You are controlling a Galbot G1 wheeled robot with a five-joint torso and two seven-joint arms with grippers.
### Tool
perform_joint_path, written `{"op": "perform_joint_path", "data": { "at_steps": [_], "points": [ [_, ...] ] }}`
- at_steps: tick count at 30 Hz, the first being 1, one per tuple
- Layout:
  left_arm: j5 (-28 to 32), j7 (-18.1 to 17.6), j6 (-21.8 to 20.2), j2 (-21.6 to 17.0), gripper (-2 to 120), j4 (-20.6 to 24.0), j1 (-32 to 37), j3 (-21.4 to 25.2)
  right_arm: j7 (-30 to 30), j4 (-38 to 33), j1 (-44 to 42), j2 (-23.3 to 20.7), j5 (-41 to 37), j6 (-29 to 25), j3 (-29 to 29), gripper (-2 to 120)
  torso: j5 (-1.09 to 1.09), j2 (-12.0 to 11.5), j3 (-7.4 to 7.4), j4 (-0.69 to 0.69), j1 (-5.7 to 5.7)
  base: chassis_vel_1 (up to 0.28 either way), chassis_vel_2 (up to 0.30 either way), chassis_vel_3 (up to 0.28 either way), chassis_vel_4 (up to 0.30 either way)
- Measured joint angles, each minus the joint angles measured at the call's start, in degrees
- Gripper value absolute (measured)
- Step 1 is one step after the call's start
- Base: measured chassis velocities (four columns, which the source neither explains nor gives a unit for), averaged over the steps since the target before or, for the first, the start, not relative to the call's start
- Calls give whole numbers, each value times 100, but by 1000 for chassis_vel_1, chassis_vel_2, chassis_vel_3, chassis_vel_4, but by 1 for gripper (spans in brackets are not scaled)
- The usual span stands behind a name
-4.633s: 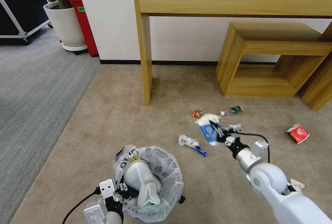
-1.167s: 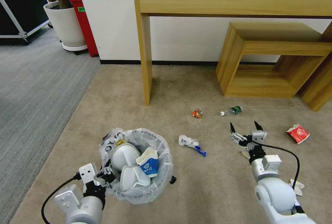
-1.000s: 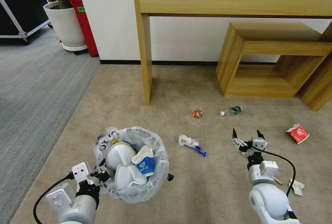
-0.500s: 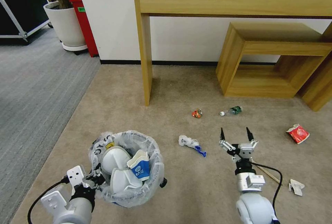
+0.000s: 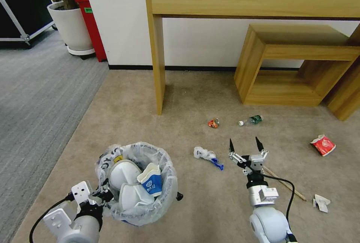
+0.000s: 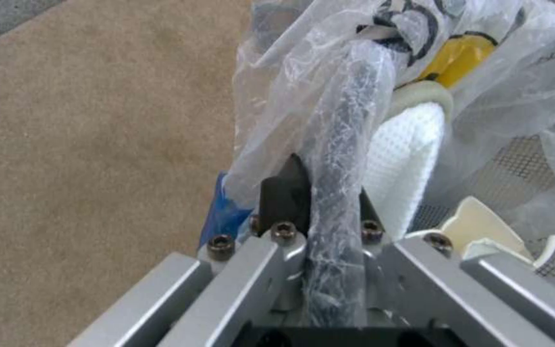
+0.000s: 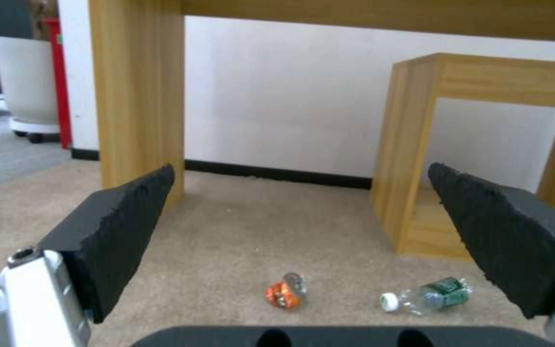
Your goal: Pick up the trash bin and place the garbage on the floor into it.
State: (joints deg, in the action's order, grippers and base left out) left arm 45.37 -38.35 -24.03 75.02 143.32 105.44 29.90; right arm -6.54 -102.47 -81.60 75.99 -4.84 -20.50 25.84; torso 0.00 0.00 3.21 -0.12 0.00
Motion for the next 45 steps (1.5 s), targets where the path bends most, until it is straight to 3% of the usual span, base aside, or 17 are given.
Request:
{"op": "perform_joint_path", "data": {
  "at_steps": [7, 17, 45],
  "points": [
    [-21, 13, 23, 32, 0, 0, -25, -19, 411, 215, -87, 191, 48, -358, 85, 100, 0, 0, 0, 0, 0, 0, 0, 0, 0],
    [-124, 79, 38, 44, 0, -3, -17, -67, 503, 281, -64, 187, 76, -438, 6, 100, 0, 0, 0, 0, 0, -23, 25, 37, -31],
    [-516, 269, 158, 118, 0, -8, -26, -141, 409, 395, 87, 123, 364, -597, -35, 100, 0, 0, 0, 0, 0, -87, 91, 86, -88]
  ]
}}
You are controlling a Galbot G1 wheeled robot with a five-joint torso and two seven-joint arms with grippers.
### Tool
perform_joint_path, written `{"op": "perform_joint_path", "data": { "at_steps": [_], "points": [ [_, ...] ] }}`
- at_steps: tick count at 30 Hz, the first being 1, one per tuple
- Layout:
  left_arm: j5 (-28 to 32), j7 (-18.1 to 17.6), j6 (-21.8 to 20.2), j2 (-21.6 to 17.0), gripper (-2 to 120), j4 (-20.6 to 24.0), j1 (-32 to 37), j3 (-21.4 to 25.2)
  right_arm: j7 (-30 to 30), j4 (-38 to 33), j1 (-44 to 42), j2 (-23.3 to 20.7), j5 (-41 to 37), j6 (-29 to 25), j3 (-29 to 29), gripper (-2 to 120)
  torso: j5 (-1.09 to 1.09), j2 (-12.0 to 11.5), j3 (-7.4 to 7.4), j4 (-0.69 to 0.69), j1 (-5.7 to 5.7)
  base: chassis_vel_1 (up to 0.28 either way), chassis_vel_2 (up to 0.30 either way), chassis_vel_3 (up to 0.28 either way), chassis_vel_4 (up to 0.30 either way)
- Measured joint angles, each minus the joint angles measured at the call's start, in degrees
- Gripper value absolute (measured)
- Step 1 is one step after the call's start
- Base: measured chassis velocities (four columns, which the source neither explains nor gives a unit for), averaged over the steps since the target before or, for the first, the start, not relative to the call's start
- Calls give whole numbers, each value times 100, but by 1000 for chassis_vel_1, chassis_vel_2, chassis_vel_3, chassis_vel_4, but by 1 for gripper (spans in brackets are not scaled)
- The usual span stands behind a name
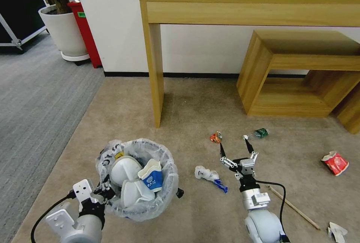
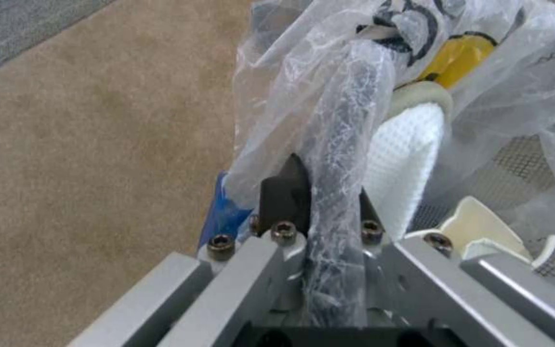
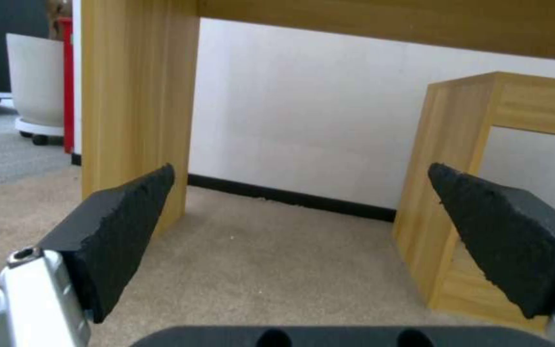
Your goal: Pick up the trash bin and place the garbage on the floor into it.
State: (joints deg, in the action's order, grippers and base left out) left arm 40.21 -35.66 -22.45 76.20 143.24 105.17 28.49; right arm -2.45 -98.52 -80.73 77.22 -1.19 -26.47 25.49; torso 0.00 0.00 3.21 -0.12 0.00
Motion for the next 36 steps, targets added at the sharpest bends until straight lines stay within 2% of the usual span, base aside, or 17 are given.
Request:
{"op": "perform_joint_path", "data": {
  "at_steps": [15, 36],
  "points": [
    [-216, 83, 53, 102, 0, -37, 54, -167, 23, 16, -85, -32, 7, -133, 67, 100, 0, 0, 0, 0, 0, 0, 0, 0, 0],
    [-520, 122, 129, 292, 0, -47, 218, -337, -24, 26, -134, -126, -57, -430, 73, 100, 0, 0, 0, 1, 0, -51, -44, -46, -51]
  ]
}}
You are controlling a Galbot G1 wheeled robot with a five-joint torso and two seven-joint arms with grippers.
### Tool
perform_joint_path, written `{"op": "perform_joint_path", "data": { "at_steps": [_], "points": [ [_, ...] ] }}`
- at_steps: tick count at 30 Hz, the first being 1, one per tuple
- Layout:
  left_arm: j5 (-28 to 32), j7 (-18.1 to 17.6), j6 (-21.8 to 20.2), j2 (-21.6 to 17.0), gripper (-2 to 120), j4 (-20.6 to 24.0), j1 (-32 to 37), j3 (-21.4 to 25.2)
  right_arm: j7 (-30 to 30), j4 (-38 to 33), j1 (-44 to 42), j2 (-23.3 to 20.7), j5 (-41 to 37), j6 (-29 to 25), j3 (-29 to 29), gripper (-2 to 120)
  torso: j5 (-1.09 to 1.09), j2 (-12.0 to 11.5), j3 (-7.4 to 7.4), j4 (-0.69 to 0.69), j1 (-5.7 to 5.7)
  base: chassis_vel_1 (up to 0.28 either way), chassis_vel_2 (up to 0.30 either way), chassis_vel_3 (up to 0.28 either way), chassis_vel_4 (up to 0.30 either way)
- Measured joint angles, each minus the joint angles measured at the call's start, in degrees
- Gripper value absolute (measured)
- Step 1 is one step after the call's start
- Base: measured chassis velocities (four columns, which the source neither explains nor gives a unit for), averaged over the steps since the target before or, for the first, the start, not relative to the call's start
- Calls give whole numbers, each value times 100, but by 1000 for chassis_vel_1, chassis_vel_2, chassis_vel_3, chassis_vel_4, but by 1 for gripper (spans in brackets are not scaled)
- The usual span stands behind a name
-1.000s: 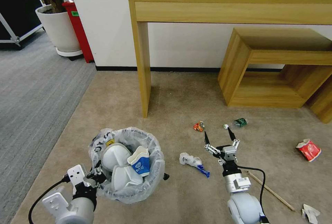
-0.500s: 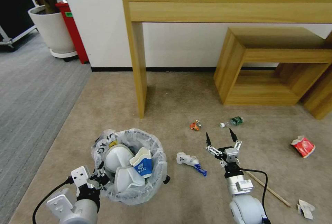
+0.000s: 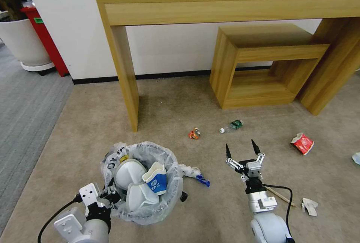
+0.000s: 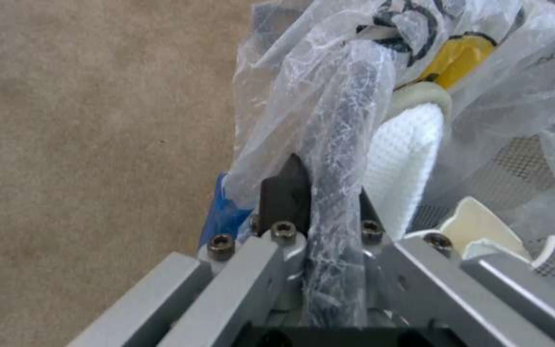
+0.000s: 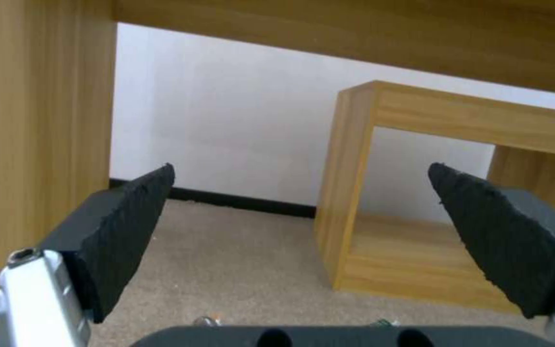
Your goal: Pick up the trash bin and place the garbage on the floor into it.
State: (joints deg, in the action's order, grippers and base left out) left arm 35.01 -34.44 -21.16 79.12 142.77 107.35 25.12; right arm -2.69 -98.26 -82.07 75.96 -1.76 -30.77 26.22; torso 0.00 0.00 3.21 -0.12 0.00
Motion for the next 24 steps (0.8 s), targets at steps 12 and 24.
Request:
{"op": "perform_joint_path", "data": {
  "at_steps": [12, 24],
  "points": [
    [-122, -2, 28, 26, 0, 23, 72, -52, 92, 91, -20, 81, 100, -57, -76, 100, 0, 0, 0, -1, 0, 0, 0, 0, 0],
    [155, -128, -21, -106, 0, 33, -26, 113, 213, 259, 38, 94, 95, -114, -79, 100, 0, 0, 0, -1, 0, 0, 0, 0, 0]
  ]
}}
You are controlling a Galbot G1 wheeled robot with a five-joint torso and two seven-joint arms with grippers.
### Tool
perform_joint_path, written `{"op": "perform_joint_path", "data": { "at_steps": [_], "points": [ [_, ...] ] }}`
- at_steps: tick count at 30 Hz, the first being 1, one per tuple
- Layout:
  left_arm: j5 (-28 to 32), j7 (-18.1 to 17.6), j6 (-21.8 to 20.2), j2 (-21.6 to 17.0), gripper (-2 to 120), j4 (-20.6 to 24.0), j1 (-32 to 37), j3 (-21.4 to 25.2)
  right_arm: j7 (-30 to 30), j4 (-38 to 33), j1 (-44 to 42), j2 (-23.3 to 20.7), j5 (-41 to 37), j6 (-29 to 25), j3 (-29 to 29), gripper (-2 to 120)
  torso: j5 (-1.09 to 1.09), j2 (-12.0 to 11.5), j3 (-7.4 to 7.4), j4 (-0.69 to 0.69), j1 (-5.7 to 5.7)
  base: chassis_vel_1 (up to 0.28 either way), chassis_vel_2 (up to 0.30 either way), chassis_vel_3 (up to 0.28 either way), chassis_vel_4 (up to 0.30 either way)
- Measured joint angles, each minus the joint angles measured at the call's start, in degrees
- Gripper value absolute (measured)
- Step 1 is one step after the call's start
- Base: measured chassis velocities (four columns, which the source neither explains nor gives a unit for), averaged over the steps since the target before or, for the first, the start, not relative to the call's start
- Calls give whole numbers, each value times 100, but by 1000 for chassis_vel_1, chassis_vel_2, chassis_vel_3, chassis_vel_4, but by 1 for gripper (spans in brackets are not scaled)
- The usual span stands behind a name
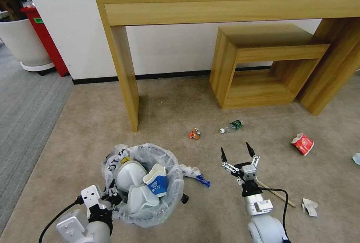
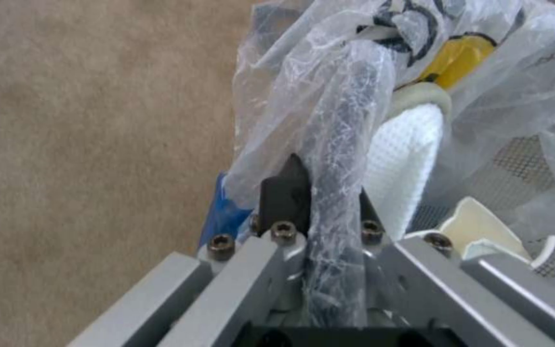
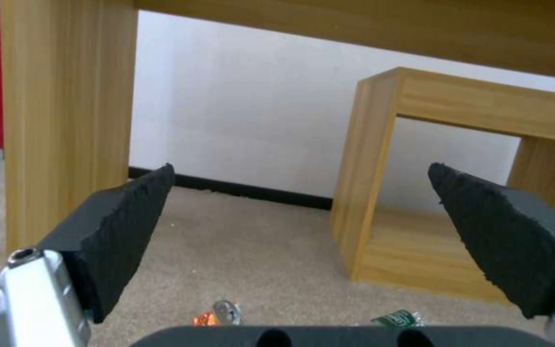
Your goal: Pick up the trash bin and place the garbage on the floor into it.
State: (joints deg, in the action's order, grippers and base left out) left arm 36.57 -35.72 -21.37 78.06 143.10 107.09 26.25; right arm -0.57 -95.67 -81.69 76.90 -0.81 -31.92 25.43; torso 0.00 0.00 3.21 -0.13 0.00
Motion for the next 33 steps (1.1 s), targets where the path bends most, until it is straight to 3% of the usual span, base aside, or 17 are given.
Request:
{"op": "perform_joint_path", "data": {
  "at_steps": [10, 18, 24, 33],
  "points": [
    [827, -215, -314, -669, 0, 12, 142, 889, 104, 121, 131, 14, -74, 0, -80, 100, -1, 0, 1, 0, 0, -60, 51, 51, -63],
    [1130, -306, -367, -923, 0, 15, 98, 1388, 152, 212, 210, 40, -134, 30, -148, 100, -1, 0, 1, 0, 0, -90, 79, 73, -84],
    [1278, -360, -422, -1010, 0, 17, 62, 1536, 152, 260, 241, 48, -141, 43, -172, 100, 0, 0, 1, 1, 0, -97, 96, 92, -98],
    [1240, -372, -422, -947, 0, 16, -19, 1342, 139, 303, 269, 71, -144, 65, -177, 100, 0, 0, 0, 0, 0, -85, 77, 80, -81]
  ]
}}
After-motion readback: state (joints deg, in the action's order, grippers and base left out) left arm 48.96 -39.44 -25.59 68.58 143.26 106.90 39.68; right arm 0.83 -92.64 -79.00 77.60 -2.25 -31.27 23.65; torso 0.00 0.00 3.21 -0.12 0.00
